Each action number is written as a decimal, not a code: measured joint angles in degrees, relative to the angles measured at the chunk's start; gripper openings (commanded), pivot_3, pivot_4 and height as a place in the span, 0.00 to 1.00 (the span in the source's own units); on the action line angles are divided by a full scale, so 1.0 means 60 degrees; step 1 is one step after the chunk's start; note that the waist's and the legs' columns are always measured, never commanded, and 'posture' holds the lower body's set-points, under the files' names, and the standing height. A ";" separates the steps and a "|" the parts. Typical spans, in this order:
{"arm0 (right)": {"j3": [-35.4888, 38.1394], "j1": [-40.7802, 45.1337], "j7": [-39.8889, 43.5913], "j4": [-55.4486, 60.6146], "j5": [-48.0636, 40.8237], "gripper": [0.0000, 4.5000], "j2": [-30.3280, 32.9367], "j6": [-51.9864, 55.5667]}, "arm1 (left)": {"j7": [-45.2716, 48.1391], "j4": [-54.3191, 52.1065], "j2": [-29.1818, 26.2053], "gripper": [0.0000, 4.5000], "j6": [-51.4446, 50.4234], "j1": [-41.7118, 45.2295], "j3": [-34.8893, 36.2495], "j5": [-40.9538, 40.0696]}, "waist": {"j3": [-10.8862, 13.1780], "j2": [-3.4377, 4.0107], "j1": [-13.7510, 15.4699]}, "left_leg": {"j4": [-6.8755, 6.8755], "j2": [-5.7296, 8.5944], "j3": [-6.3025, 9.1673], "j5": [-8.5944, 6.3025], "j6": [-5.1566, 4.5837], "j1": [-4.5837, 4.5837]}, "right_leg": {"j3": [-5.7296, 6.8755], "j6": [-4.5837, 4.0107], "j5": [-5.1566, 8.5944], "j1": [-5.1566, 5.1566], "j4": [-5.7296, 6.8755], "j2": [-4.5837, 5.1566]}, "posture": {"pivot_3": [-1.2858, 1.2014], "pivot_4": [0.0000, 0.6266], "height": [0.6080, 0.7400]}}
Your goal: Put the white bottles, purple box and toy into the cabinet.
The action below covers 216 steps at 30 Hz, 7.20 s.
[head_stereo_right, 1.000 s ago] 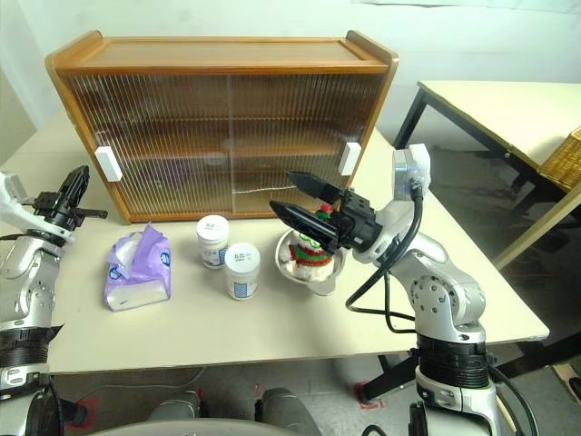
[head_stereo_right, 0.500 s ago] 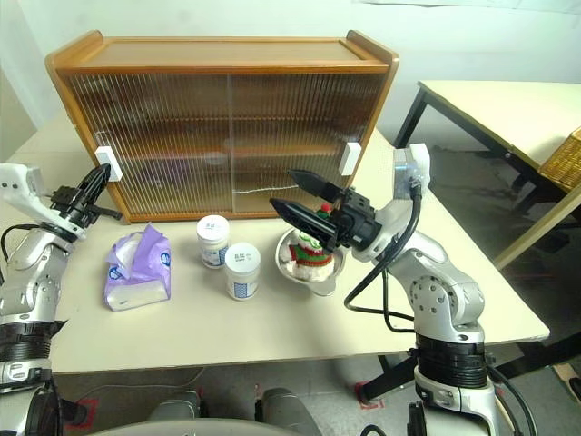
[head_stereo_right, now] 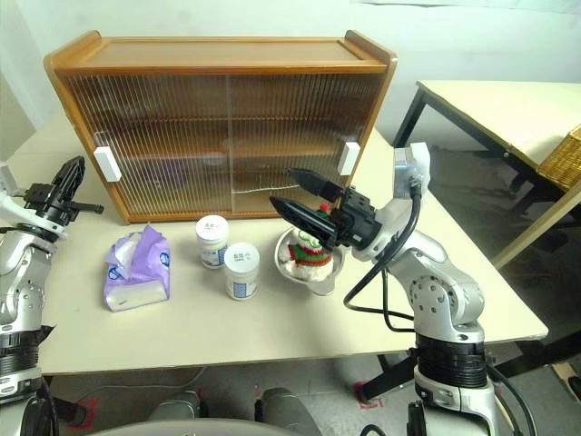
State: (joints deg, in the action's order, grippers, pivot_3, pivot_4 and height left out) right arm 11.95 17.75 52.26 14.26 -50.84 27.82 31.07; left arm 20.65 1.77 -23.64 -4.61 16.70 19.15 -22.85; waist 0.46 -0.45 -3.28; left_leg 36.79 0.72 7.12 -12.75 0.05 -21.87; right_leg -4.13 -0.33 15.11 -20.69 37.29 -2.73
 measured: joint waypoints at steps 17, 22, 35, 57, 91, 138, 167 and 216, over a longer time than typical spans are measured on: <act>0.0009 -0.0003 -0.0028 0.0038 0.0000 1.00 0.0007 -0.0001 | 0.0141 0.1085 0.0041 0.00 0.0005 0.0212 -0.0170 0.0184 | 0.0000 -0.0001 -0.0010 | 0.0000 -0.0036 0.0001 -0.0007 0.0005 -0.0002 | -0.0005 -0.0001 0.0000 -0.0004 -0.0001 0.0028 | 0.46 0.00 1.00; 0.0037 -0.0025 -0.0081 0.0103 -0.0001 1.00 0.0009 -0.0001 | 0.0296 0.1326 0.0040 0.00 0.0114 0.0306 -0.0240 0.0190 | 0.0000 -0.0001 -0.0042 | 0.0000 -0.0027 -0.0004 -0.0008 0.0005 -0.0002 | -0.0006 -0.0001 0.0000 -0.0005 -0.0001 0.0014 | 0.45 0.00 1.00; 0.0051 -0.0099 -0.0142 0.0185 -0.0003 1.00 0.0011 -0.0013 | 0.0657 0.1810 0.0028 0.00 0.0252 0.0744 -0.0385 0.0215 | 0.0001 -0.0001 -0.0076 | 0.0000 -0.0013 0.0002 -0.0010 0.0001 -0.0004 | -0.0009 0.0001 0.0000 -0.0005 -0.0004 0.0021 | 0.45 0.00 1.00; 0.0059 -0.0171 -0.0244 0.0202 -0.0007 1.00 0.0012 -0.0034 | 0.1753 0.1782 0.0534 0.00 -0.0135 0.1485 -0.1436 0.0134 | 0.0003 -0.0006 -0.0153 | 0.0004 -0.0002 -0.0004 -0.0010 -0.0004 -0.0011 | -0.0011 0.0017 -0.0003 -0.0003 -0.0012 0.0019 | 0.45 0.00 1.00; 0.0077 -0.0342 -0.0398 0.0407 -0.0020 1.00 0.0079 -0.0097 | 0.3063 0.4252 0.2210 0.00 0.0558 0.3770 -0.2658 0.0587 | 0.0008 -0.0010 -0.0248 | 0.0068 0.0008 -0.0018 -0.0019 -0.0081 -0.0059 | -0.0014 0.0107 -0.0008 0.0000 -0.0020 0.0072 | 0.43 0.00 1.00; -0.0408 0.0606 0.0593 -0.0780 0.0032 1.00 -0.0017 -0.0094 | 0.4333 -0.3424 -0.0719 1.00 -0.1861 -0.5071 0.1030 -0.2515 | 0.0008 0.0017 0.0266 | 0.0086 -0.0129 0.0015 -0.0166 0.0066 -0.0099 | -0.0029 -0.0081 0.0053 -0.0104 0.0022 0.0028 | 0.50 0.01 1.00; -0.0423 0.0646 0.0482 -0.0628 0.0025 1.00 0.0015 0.0096 | 0.4327 -0.1183 0.0038 1.00 0.0226 -0.5879 -0.0276 -0.1037 | 0.0010 0.0022 0.0268 | 0.0058 -0.0206 0.0016 -0.0172 0.0087 -0.0074 | -0.0031 -0.0120 0.0065 -0.0103 0.0026 -0.0068 | 0.49 0.03 1.00; -0.0424 0.0614 0.0413 -0.0600 0.0242 1.00 -0.0135 0.0076 | 0.3520 -0.1713 -0.1492 0.00 -0.1856 -0.1237 0.0084 -0.3100 | 0.0002 0.0044 0.0256 | 0.0008 -0.0187 -0.0017 -0.0155 0.0082 -0.0003 | -0.0041 -0.0049 0.0061 -0.0065 0.0049 -0.0094 | 0.49 0.03 1.00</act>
State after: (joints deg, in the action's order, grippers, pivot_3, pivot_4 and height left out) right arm 9.40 21.43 54.74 10.66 -49.39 27.02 31.52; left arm 41.77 -8.51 -32.59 -15.75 9.28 19.65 -41.45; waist 0.47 -0.19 -1.74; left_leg 36.84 -0.40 7.02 -13.68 0.54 -21.89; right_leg -4.37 -0.63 15.48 -21.08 37.58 -3.30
